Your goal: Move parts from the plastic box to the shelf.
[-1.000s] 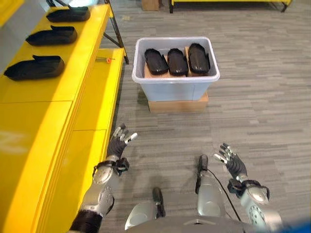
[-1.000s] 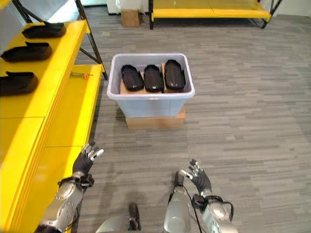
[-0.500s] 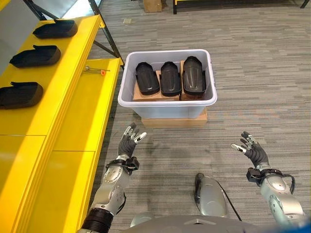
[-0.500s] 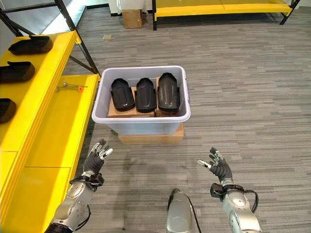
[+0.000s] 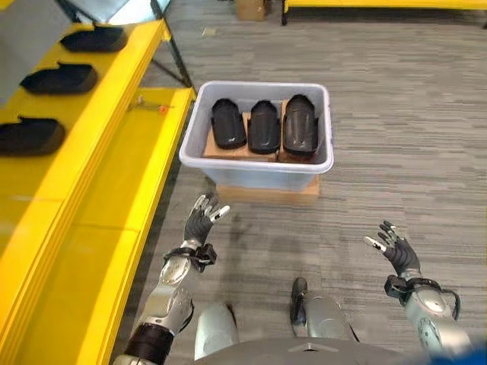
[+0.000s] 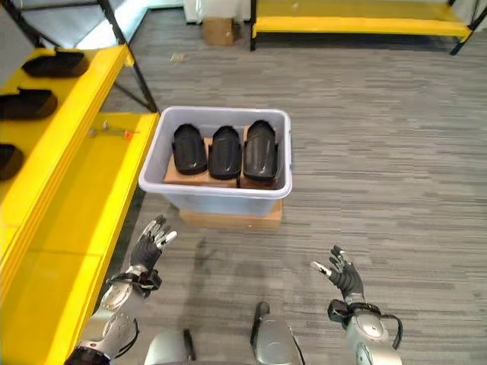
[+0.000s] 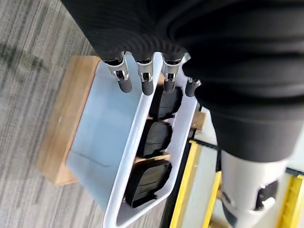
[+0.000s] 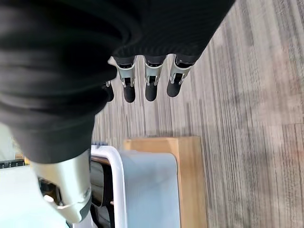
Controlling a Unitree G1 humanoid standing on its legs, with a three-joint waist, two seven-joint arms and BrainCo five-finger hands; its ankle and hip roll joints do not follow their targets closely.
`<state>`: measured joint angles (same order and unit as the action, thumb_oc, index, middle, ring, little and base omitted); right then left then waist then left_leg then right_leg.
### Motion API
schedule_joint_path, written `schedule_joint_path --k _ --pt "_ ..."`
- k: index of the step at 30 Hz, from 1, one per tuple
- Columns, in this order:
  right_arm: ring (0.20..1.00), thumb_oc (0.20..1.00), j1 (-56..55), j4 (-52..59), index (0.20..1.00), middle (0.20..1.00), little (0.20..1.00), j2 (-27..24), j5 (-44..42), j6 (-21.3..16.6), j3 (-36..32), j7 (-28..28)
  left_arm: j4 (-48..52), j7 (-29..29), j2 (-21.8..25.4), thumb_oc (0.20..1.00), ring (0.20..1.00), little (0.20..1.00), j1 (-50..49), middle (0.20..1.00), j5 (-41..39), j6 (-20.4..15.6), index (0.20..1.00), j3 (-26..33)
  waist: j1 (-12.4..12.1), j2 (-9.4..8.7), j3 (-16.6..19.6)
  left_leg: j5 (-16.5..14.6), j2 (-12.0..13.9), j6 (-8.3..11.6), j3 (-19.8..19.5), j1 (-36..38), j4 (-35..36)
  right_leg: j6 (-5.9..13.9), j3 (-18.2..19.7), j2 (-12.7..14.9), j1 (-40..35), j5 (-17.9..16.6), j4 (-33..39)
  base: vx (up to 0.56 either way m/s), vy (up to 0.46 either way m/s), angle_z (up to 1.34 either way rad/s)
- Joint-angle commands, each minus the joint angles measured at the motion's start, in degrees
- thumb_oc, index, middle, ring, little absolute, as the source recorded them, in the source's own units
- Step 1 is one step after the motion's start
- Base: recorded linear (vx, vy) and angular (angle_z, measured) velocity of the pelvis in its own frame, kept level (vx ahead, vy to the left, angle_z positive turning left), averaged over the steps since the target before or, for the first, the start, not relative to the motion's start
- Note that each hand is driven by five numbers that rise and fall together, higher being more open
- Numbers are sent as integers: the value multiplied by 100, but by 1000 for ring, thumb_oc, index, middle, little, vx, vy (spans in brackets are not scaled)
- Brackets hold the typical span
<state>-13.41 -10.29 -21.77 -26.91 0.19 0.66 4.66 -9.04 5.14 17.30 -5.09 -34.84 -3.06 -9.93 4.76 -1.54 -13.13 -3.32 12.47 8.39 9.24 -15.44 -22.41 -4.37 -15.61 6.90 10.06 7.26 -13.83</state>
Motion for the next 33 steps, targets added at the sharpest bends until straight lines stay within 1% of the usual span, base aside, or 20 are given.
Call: schedule_joint_path --k 1,3,4,5,8,9,11,13,15,21,23,24,25,26,27,28,29,30,31,33 --pt "1000 1000 121 193 1000 1000 1000 -145 57 -313 -38 48 538 29 128 1000 1000 1000 -287 1000 69 -223 1000 80 -141 160 -105 1449 374 29 -185 79 1738 795 461 206 -784 181 296 504 274 -29" --pt "1000 1000 117 162 1000 1000 1000 -161 101 -290 2 -20 526 35 83 1000 1000 1000 -324 1000 116 -227 1000 158 -180 222 4 1638 531 132 -219 139 2107 906 496 227 -996 206 382 407 187 -39" --pt "1000 1000 112 176 1000 1000 1000 -169 156 -244 55 -117 524 5 70 1000 1000 1000 -347 1000 96 -247 1000 204 -202 253 46 1437 453 20 -223 322 2025 941 568 242 -1096 259 301 403 177 -43" --pt "1000 1000 106 164 1000 1000 1000 -144 201 -234 86 -165 525 -9 74 1000 1000 1000 -332 1000 99 -260 1000 211 -254 271 107 1488 409 68 -235 381 2108 964 595 247 -1176 234 353 376 151 -48" --pt "1000 1000 23 193 1000 1000 1000 -71 216 -155 81 -307 571 -29 165 1000 1000 1000 -226 1000 62 -284 1000 196 -297 174 269 1255 130 -27 -126 256 1679 1112 594 454 -1450 187 523 293 119 -77" --pt "1000 1000 22 193 1000 1000 1000 -70 216 -155 81 -307 571 -29 166 1000 1000 1000 -226 1000 62 -284 1000 196 -297 173 269 1254 129 -27 -126 256 1678 1113 594 454 -1451 187 523 299 120 -28" --pt "1000 1000 -24 233 1000 1000 1000 -31 246 -114 28 -300 594 -27 287 1000 1000 1000 -125 1000 72 -273 1000 141 -279 108 360 989 -99 -153 -13 39 1280 1204 625 646 -1470 111 516 282 131 18" --pt "1000 1000 -26 242 1000 1000 1000 -8 238 -107 21 -293 586 -9 302 1000 1000 1000 -105 1000 82 -267 1000 132 -264 92 402 902 -146 -181 26 -50 1140 1220 622 689 -1470 95 529 162 82 22" --pt "1000 1000 17 299 1000 1000 1000 54 169 -123 2 -286 627 24 358 1000 1000 1000 -69 1000 86 -254 1000 129 -223 39 501 605 -272 -266 128 -216 806 1313 586 855 -1491 -73 584 221 102 9" --pt "1000 1000 64 327 1000 1000 1000 75 263 -115 63 -310 657 37 415 1000 1000 1000 -106 1000 96 -244 1000 174 -219 3 588 184 -408 -388 255 -355 338 1429 587 1055 -1556 -325 656 155 65 -4" --pt "1000 1000 67 315 1000 1000 1000 85 283 -110 83 -335 653 37 422 1000 1000 1000 -120 1000 99 -234 1000 175 -227 5 586 122 -437 -421 269 -349 315 1453 593 1084 -1556 -374 632 131 63 -8" --pt "1000 1000 55 305 1000 1000 1000 109 300 -97 117 -354 642 33 427 1000 1000 1000 -142 1000 119 -211 1000 168 -230 4 583 6 -529 -528 257 -269 331 1486 671 1122 -1468 -475 358 151 76 -12" --pt "1000 1000 56 305 1000 1000 1000 109 300 -97 117 -354 641 33 427 1000 1000 1000 -141 1000 119 -211 1000 168 -234 5 597 27 -529 -531 262 -278 354 1484 676 1121 -1447 -487 363 161 138 -14" --pt "1000 1000 66 253 1000 1000 1000 147 313 -93 185 -360 628 34 422 1000 1000 1000 -119 1000 165 -192 1000 138 -193 60 539 -64 -714 -715 219 -4 585 1430 952 1087 -958 -927 -617 65 93 -12" --pt "1000 1000 69 252 1000 1000 1000 146 313 -93 184 -360 627 34 421 1000 1000 1000 -118 1000 165 -192 1000 138 -202 62 554 -44 -711 -717 229 -12 609 1429 964 1083 -933 -941 -613 80 220 -16" --pt "1000 1000 133 270 1000 1000 1000 168 318 -128 253 -337 634 49 435 1000 1000 1000 -86 1000 206 -191 1000 134 -98 195 377 -57 -840 -890 205 324 954 1375 1160 1020 -387 -1403 -1630 52 208 2" --pt "1000 1000 138 326 1000 1000 1000 175 317 -159 273 -323 664 74 452 1000 1000 1000 -102 1000 194 -204 1000 147 -55 288 262 -18 -857 -963 278 552 1188 1346 1061 1005 -196 -1430 -2095 109 263 10" --pt "1000 1000 125 325 1000 1000 1000 183 358 -174 286 -334 667 56 464 1000 1000 1000 -115 1000 226 -186 1000 156 -36 372 198 -3 -864 -985 280 760 1381 1318 954 1071 15 -1322 -2398 168 160 17" --pt "1000 1000 112 344 1000 1000 1000 205 368 -176 305 -341 669 25 467 1000 1000 1000 -131 1000 258 -178 1000 166 -2 411 162 6 -873 -987 334 952 1554 1297 785 1149 218 -1225 -2408 204 68 -10" --pt "1000 1000 86 374 1000 1000 1000 191 375 -157 302 -382 660 -16 496 1000 1000 1000 -134 1000 255 -209 1000 182 108 400 107 65 -874 -892 368 1214 1800 1247 609 1044 476 -918 -1775 217 -66 -17"
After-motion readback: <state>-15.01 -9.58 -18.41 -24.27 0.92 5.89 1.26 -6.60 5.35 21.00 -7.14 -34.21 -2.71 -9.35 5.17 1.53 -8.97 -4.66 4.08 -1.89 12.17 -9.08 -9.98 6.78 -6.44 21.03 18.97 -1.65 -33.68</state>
